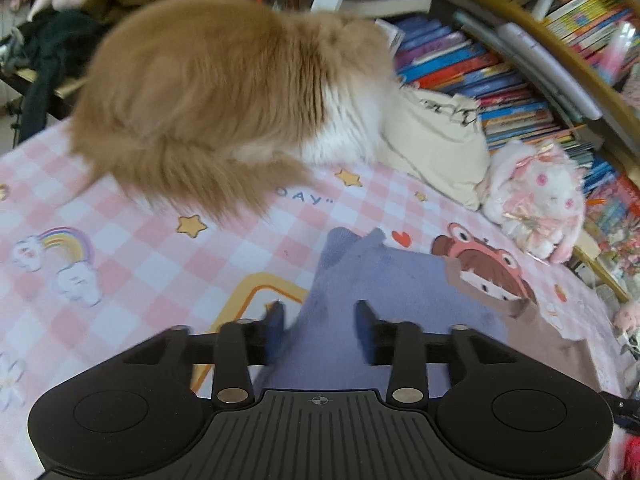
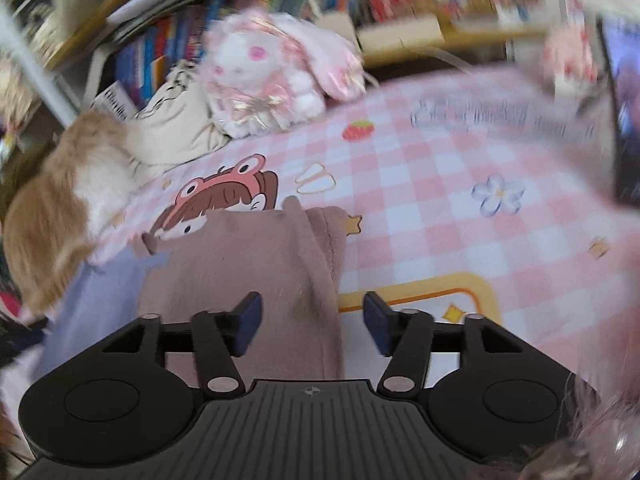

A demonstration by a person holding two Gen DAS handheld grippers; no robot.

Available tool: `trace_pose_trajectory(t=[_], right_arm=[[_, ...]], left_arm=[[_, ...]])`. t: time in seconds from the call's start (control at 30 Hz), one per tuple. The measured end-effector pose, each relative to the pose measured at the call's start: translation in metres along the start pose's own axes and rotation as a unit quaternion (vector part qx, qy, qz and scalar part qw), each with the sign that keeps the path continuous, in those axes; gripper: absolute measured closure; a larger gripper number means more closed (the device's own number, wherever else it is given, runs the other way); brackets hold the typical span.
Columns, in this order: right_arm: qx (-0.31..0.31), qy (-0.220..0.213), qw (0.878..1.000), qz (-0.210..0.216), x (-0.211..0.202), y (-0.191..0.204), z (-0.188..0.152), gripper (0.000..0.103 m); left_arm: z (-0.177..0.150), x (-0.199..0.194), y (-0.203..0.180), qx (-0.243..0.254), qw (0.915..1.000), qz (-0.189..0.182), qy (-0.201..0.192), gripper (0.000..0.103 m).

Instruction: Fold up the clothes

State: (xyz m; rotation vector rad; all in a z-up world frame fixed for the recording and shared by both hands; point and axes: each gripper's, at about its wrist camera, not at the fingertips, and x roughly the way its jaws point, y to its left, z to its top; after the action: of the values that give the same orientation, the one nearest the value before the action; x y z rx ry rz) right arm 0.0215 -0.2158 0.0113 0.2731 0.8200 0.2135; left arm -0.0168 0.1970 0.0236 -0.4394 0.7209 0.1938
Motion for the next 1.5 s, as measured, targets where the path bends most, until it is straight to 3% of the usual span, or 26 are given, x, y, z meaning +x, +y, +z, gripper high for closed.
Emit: trace_pose_trajectory(t=[0.17, 0.23, 0.33, 0.5, 0.87, 1.27, 1.4, 1.5], right_arm=[[-0.07, -0.026, 0.997, -0.018, -0.031, 0.03, -0.024, 0.034], [-0.086, -0.029, 0.996, -0.025, -0.037, 0.04, -0.034, 0.026], [-0.096, -0.026, 0.994, -0.034, -0.043, 0.052, -0.051, 0.025], [-0.12, -0.006, 0.992, -0.046, -0.047, 0.07, -0.073, 0.024], [-0.158, 0.013, 0.986, -0.055, -0.064, 0.1, -0.11, 0.024], [-0.218, 0.022, 0.974, -0.054, -0.077, 0.11, -0.13, 0.024], [-0.253, 0.008, 0.967, -0.042, -0.078, 0.105, -0.125, 0.024], [-0.286, -0.005, 0.958, -0.03, -0.081, 0.101, -0.121, 0.024]], left_arm=[[-0.025, -0.035, -0.002, 0.009, 0.9999, -0.011, 0.002, 0.039], [-0.036, -0.043, -0.002, 0.007, 1.0, -0.005, 0.004, 0.035], [-0.049, -0.05, -0.001, 0.001, 0.9999, 0.014, 0.011, 0.025], [-0.067, -0.054, 0.0, 0.014, 0.9985, 0.036, 0.04, 0.024], [-0.086, -0.073, 0.007, 0.045, 0.9976, -0.001, 0.053, 0.02], [-0.092, -0.07, 0.026, -0.067, 0.9943, -0.024, 0.079, 0.02], [-0.091, -0.062, 0.028, -0.136, 0.9865, -0.053, 0.075, 0.02], [-0.091, -0.054, 0.027, -0.197, 0.9774, -0.048, 0.061, 0.02]])
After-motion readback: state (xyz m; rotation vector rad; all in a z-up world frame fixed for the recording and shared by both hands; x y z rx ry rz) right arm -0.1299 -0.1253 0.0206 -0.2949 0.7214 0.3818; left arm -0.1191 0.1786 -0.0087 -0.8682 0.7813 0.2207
